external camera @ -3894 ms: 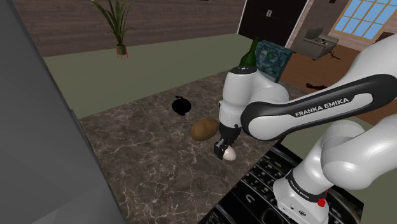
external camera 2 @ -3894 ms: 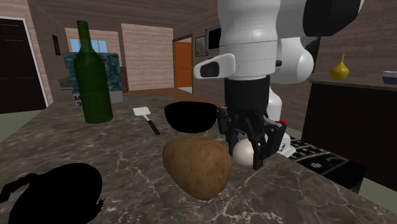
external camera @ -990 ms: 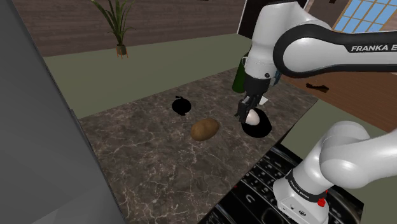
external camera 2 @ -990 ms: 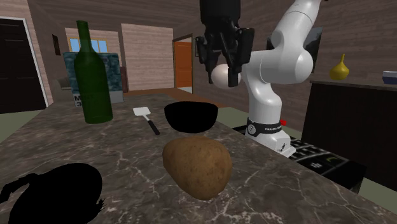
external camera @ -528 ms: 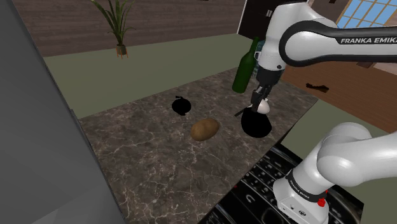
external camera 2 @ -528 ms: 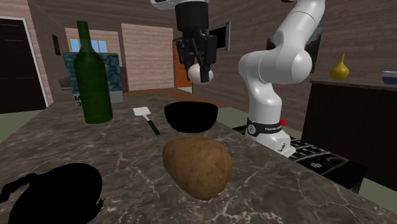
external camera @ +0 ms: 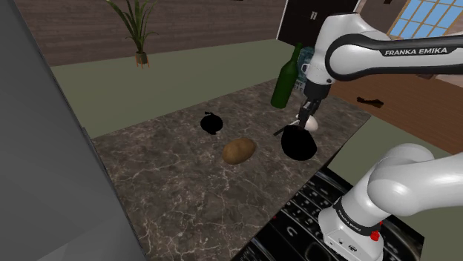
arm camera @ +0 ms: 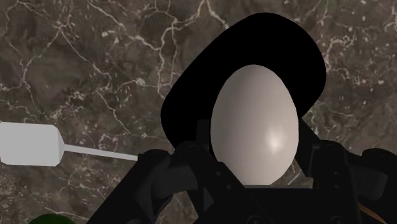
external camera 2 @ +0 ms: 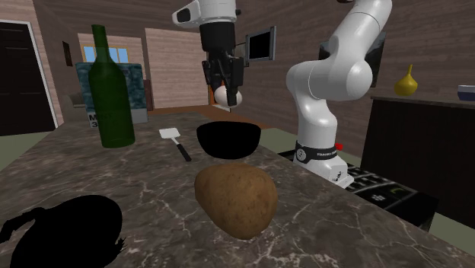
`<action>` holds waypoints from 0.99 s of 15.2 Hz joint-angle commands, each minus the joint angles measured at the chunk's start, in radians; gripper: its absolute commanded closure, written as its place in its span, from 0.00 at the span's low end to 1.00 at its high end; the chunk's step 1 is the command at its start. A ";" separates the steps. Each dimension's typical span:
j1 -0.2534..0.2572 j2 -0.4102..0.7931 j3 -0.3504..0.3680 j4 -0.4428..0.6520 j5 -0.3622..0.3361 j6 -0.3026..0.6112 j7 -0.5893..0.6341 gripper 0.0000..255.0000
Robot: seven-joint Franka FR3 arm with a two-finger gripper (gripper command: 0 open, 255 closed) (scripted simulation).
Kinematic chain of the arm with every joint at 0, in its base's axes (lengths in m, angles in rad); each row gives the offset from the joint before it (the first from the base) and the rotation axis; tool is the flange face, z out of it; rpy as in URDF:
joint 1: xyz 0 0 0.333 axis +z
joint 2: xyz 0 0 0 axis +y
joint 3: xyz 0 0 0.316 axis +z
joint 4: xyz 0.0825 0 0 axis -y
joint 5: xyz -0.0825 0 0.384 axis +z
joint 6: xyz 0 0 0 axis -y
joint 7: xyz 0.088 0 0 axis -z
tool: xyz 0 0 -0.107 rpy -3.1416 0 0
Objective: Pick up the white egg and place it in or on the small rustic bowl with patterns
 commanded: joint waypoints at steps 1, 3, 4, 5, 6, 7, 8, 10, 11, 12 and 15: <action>0.000 0.007 -0.001 -0.019 -0.001 0.027 0.001 1.00; 0.000 0.015 -0.002 -0.041 -0.002 0.057 0.002 1.00; -0.001 0.020 -0.002 -0.052 -0.003 0.073 0.003 1.00; -0.001 0.025 -0.003 -0.063 -0.003 0.088 0.003 1.00; -0.001 0.030 -0.004 -0.073 -0.004 0.104 0.004 1.00; -0.001 0.036 -0.004 -0.084 -0.005 0.120 0.004 1.00; -0.001 0.040 -0.005 -0.091 -0.005 0.131 0.004 1.00; -0.001 0.040 -0.005 -0.091 -0.005 0.131 0.004 1.00; -0.001 0.040 -0.005 -0.091 -0.005 0.131 0.004 1.00; -0.001 0.040 -0.005 -0.091 -0.005 0.131 0.004 1.00; -0.001 0.040 -0.005 -0.091 -0.005 0.131 0.004 1.00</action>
